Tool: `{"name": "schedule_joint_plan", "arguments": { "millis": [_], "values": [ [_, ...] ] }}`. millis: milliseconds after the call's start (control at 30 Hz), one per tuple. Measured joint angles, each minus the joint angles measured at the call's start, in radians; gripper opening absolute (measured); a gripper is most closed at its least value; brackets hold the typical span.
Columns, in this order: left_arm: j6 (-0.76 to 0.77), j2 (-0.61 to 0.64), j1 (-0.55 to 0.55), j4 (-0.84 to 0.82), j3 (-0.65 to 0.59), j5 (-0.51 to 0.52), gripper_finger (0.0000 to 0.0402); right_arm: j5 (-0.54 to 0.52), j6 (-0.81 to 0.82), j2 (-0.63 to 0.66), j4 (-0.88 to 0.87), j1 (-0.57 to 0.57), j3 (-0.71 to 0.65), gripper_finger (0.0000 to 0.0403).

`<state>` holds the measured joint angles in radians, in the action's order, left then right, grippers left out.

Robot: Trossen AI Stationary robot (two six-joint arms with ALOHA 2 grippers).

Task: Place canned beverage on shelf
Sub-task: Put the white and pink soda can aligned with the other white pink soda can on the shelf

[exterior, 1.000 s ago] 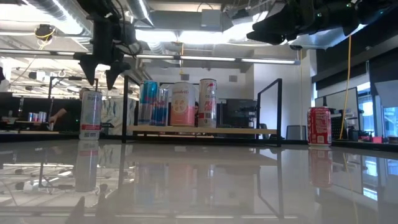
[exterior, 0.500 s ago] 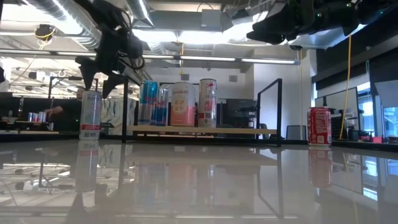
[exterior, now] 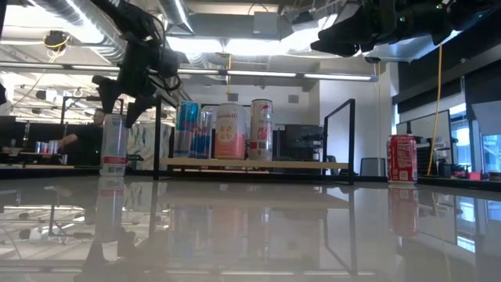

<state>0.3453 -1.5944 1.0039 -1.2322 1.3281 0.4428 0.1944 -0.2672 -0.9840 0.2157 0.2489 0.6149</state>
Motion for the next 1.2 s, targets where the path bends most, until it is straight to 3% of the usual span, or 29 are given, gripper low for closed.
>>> {"name": "schedule_joint_plan", "arguments": {
  "millis": [133,400,600,833,1200],
  "values": [
    [-0.006,0.0,0.002,0.003,0.0,-0.01,0.0335,0.0,0.0,0.0,0.0,0.0,0.0,0.0349],
    [-0.064,0.0,0.002,-0.01,0.0,-0.191,0.0335,0.0,0.0,0.0,0.0,0.0,0.0,0.0349],
    [-0.094,0.0,0.002,-0.01,0.0,-0.19,0.0314,0.0,0.0,0.0,0.0,0.0,0.0,0.0349],
    [-0.139,0.003,0.001,-0.009,0.0,-0.178,0.0239,0.001,0.0,0.0,0.0,0.0,0.0,0.0349],
    [-0.195,0.062,-0.04,-0.148,-0.003,-0.181,0.0238,0.001,0.0,0.0,0.0,0.0,0.0,0.0349]
  ]
}}
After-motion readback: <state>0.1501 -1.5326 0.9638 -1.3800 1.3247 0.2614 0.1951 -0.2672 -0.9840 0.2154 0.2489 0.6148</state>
